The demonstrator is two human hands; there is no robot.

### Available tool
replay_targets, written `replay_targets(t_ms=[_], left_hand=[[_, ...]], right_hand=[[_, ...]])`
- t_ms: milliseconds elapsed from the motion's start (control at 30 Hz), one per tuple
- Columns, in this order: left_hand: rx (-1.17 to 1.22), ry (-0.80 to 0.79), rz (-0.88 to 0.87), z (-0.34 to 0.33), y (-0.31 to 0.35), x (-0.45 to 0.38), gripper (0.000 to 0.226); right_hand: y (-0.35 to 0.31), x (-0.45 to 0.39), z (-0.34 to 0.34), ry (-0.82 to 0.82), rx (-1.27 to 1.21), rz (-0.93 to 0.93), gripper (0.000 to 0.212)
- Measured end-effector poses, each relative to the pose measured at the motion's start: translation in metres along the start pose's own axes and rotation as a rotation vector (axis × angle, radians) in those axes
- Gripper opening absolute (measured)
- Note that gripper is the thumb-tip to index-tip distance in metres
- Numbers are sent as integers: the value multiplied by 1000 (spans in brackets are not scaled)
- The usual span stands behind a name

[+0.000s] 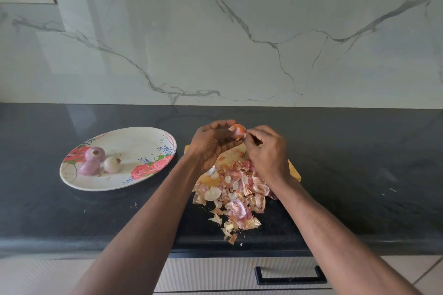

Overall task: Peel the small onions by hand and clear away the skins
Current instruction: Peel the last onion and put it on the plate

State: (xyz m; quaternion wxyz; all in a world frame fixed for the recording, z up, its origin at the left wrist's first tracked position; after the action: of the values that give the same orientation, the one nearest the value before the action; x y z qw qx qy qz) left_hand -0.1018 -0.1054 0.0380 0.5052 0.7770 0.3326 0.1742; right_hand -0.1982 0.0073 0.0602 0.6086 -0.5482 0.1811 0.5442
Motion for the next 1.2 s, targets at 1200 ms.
replay_targets(t_ms=[1200], left_hand=[[-221, 47, -44, 8, -1, -3, 19]], right_hand=[[-1, 3, 1, 27, -168, -33, 22]])
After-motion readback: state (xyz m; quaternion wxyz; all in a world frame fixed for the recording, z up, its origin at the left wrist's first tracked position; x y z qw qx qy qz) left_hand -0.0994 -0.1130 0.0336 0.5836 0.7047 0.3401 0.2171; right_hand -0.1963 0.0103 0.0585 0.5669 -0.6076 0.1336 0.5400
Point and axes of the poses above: each hand's wrist, its own x-axis away from the middle knuckle, its own z-axis out of the back of the hand, y = z × x, the point moved 7 cm from there along -x, towards the middle knuckle, and after that the axes turned 5 degrees about -x, right-handed, at the moved point
